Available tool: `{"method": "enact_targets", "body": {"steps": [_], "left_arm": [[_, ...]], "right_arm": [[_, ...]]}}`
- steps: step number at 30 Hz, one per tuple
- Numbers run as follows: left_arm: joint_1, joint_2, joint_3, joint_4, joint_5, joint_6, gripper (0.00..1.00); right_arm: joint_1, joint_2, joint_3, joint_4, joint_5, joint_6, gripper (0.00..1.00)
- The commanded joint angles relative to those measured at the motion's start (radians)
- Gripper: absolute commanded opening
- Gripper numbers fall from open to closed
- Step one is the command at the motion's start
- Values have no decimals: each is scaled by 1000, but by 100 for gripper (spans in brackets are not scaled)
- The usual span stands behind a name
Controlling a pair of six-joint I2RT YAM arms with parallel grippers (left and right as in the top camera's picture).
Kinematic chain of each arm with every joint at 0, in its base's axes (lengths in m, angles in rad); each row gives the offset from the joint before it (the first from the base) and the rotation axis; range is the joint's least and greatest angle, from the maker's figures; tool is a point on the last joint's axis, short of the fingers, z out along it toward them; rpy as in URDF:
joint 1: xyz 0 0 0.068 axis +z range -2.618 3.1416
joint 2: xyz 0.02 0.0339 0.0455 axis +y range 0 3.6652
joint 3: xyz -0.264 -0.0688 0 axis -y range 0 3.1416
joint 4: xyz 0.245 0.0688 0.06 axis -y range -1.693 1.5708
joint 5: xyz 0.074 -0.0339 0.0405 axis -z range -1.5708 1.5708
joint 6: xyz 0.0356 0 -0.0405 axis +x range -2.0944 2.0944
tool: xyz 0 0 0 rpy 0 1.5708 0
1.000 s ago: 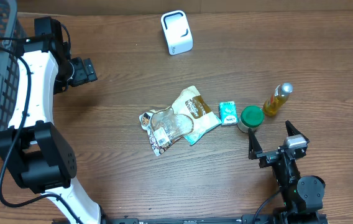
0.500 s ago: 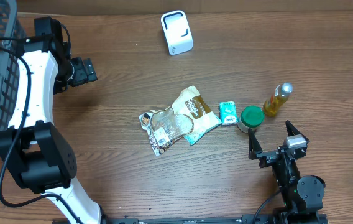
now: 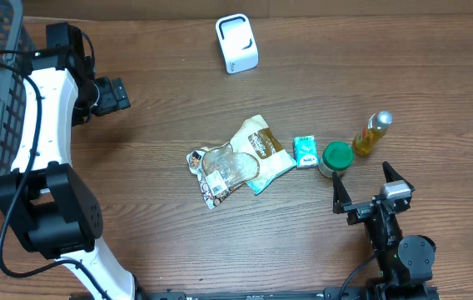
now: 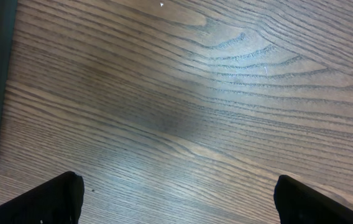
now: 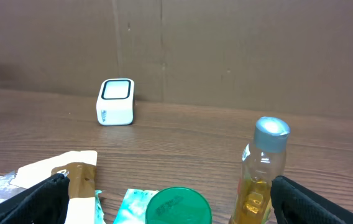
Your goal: Scan the item barcode
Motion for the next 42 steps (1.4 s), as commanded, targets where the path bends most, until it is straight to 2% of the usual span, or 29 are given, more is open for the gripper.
{"method": "enact_targets", "body": {"steps": [1,14,31,36,42], "left_arm": [[-2,-10,20,1,-10,8,99],[-10,-57,20,0,-10,8,99],[-14,-651,20,0,-10,8,99],[-14,-766,20,0,-10,9,100],[-14,-800,20,-2,-10,8,100]], "right_arm": [[-6,-9,-10,5,6,-4,100],[-6,-9,-10,5,6,-4,100],[-6,-9,-10,5,6,-4,100],[-6,-9,-10,5,6,-4,100],[-6,-9,-10,5,6,-4,100]]}}
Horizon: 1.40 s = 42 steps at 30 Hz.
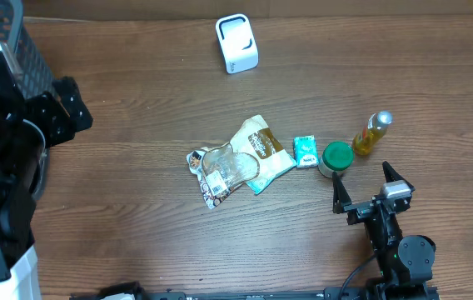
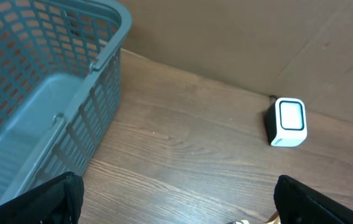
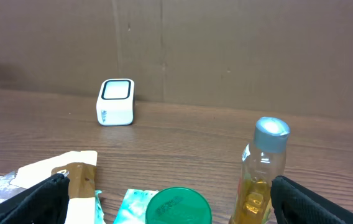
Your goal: Scan the item barcode
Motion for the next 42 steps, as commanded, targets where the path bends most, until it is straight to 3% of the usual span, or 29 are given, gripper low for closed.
{"method": "enact_targets", "body": {"steps": [1,10,27,33,42], "left_arm": [[-7,4,14,-3,-10,8,99],[-8,-45,-83,-3,-9,8,99],[-8,-320,-701,27,-42,8,100],[-19,-467,-889,265,-12,8,100],[-105,-741,-1107,820,-13,13,99]], "right_arm": [[-6,-9,-10,5,5,-4,100],[-6,-9,-10,5,5,-4,100],[-6,-9,-10,5,5,-4,100],[-6,-9,-10,5,5,-4,100],[-6,-9,-10,5,5,-4,100]]}}
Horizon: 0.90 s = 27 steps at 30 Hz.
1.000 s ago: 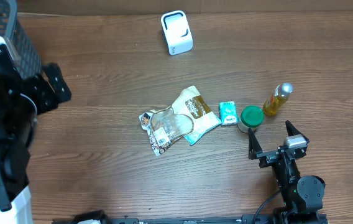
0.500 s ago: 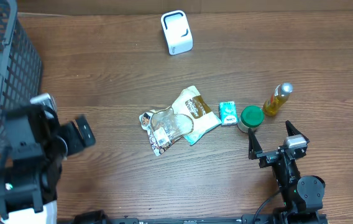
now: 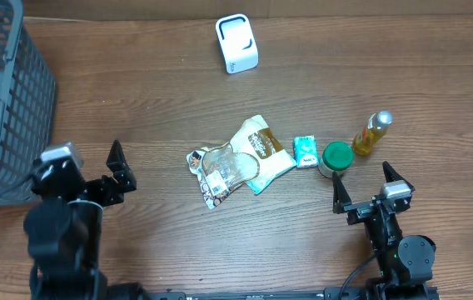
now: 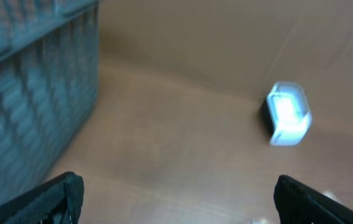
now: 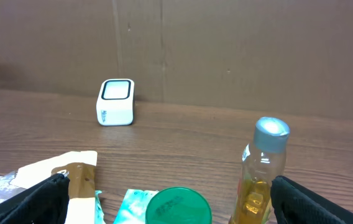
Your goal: Scan the item barcode
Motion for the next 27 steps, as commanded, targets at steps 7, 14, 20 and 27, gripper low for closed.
{"method": "enact_targets", "body": {"steps": [7,14,20,27], "left_arm": [[-62,-275,-219,449,5,54,99],[-62,-459,-407,605,-3,54,100],[-63,-502,-534,675,-23,53,100],[-62,-502,-668,675,-21,53,100]], "right_arm": [[-6,-9,-10,5,6,-4,100],[-6,-9,-10,5,6,-4,100],[-6,-9,-10,5,6,-4,100],[-6,-9,-10,5,6,-4,100]]}}
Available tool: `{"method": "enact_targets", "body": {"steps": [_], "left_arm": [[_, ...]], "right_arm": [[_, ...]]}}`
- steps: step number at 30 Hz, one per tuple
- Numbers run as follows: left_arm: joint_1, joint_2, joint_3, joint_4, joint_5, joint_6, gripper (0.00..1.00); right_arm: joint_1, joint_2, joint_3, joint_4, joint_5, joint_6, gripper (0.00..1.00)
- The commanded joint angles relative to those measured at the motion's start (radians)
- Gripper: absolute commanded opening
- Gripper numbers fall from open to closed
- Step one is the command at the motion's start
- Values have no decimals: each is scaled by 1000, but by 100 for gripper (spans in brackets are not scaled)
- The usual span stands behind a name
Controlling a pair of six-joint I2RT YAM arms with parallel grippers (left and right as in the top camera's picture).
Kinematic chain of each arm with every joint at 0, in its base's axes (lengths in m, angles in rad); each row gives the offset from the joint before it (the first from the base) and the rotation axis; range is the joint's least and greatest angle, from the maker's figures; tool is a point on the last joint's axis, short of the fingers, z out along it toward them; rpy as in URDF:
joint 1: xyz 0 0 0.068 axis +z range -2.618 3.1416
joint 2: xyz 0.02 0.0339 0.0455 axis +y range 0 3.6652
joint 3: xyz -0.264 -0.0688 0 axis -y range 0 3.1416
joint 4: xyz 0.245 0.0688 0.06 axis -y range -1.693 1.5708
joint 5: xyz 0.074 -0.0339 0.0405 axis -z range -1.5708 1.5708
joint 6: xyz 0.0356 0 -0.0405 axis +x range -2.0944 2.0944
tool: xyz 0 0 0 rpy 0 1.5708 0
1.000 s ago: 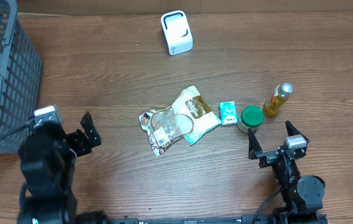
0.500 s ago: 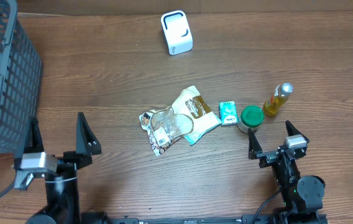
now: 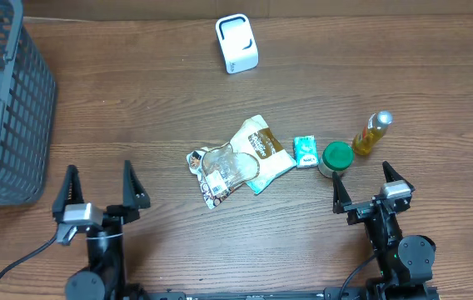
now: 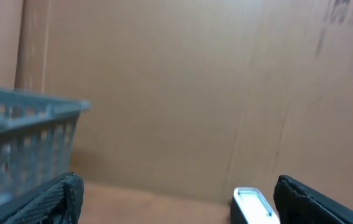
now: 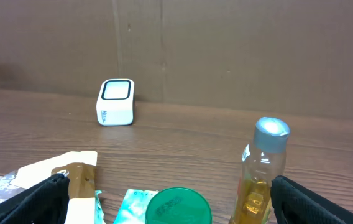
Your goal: Scan the item barcode
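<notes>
The white barcode scanner (image 3: 236, 43) stands at the back of the table; it also shows in the right wrist view (image 5: 115, 102) and low in the left wrist view (image 4: 254, 205). Mid-table lie a crumpled clear bag (image 3: 216, 173), a brown-and-white pouch (image 3: 261, 150) and a small teal packet (image 3: 306, 152). Beside them stand a green-lidded jar (image 3: 336, 157) and a yellow oil bottle (image 3: 371, 133). My left gripper (image 3: 99, 169) is open at the front left, far from the items. My right gripper (image 3: 360, 173) is open just in front of the jar, holding nothing.
A grey plastic basket (image 3: 3, 108) stands at the back left, its rim showing in the left wrist view (image 4: 21, 143). A brown cardboard wall (image 5: 226, 50) closes off the back of the table.
My left arm has moved from the left side, with its gripper turned rightward, to the front left edge with the open gripper facing the back wall. The right arm and the items have not moved.
My left arm was stretched out at the back left beside the basket, gripper open over bare wood. Then it was drawn toward the left edge, then low at the left front, and now rests at the front edge. The right arm and items stayed put.
</notes>
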Motion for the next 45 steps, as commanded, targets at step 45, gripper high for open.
{"method": "enact_targets", "body": {"steps": [45], "left_arm": [[-7,-12,-92,-324,39,173,100]], "right_arm": [[-6,-9,-10,5,5,-4,100]]}}
